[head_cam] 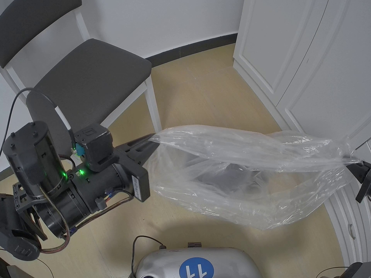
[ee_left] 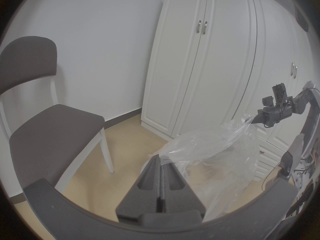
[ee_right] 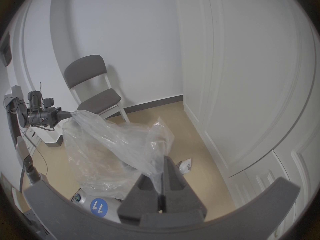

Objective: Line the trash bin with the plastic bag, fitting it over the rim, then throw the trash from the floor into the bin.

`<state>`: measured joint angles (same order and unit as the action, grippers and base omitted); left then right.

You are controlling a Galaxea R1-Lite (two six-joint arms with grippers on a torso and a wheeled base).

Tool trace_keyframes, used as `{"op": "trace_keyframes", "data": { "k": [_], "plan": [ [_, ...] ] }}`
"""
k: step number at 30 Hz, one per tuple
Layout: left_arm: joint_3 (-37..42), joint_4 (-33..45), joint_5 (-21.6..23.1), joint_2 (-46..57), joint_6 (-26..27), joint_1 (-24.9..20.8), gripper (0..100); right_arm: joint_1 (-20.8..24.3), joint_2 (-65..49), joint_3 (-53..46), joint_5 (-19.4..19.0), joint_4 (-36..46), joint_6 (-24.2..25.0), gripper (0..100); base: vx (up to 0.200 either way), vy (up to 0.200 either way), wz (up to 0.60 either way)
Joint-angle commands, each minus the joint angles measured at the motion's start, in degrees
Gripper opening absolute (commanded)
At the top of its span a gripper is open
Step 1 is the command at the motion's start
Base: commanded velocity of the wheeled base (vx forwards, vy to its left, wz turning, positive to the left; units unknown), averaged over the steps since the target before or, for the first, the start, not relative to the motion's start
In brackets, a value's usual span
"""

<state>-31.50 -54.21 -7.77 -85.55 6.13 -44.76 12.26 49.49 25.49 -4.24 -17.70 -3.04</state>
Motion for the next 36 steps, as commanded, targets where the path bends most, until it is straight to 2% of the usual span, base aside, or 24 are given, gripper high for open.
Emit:
{"op": "trace_keyframes", "data": {
  "k": [1,9,15,19,26,28,31,34,36],
  "plan": [
    [-1.5,0.0,0.0,-1.9,0.1,-1.8,0,2.5,-1.0,-0.4,0.5,0.1,0.0,0,0.0,0.0,0.0],
    [-5.3,-4.0,-0.5,-7.4,-0.2,-2.0,0,2.4,-0.4,-0.4,0.6,0.1,0.0,0,0.0,0.0,0.0],
    [-6.0,-6.3,-0.4,-7.9,-0.1,-2.4,0,2.1,0.5,0.5,0.3,0.1,0.0,0,0.0,0.0,0.0],
    [-8.5,-6.3,-0.4,-11.3,-0.1,-6.3,0,3.1,5.9,3.5,-0.2,-0.8,0.0,0,0.0,0.0,0.0],
    [-11.4,-7.6,-0.3,-16.0,-0.2,-11.6,0,10.9,8.8,4.1,-0.1,-0.9,0.9,0,0.0,0.0,0.0],
    [-11.4,-7.9,-0.3,-16.4,-0.2,-12.3,0,11.6,9.7,4.1,0.0,-1.4,1.4,0,0.0,0.0,0.0],
    [-11.4,-8.8,-0.3,-17.7,-0.3,-13.8,0,14.1,13.1,3.6,0.0,-5.9,5.7,0,0.0,0.0,0.0],
    [-11.4,-9.9,-0.2,-18.6,-0.5,-14.5,0,18.6,17.7,3.9,0.1,-12.0,14.0,0,0.0,0.0,0.0],
    [-11.4,-10.1,-0.2,-19.1,-0.7,-14.5,0,19.4,20.2,4.1,0.1,-14.9,18.2,0,0.0,0.0,0.0]
  ]
}}
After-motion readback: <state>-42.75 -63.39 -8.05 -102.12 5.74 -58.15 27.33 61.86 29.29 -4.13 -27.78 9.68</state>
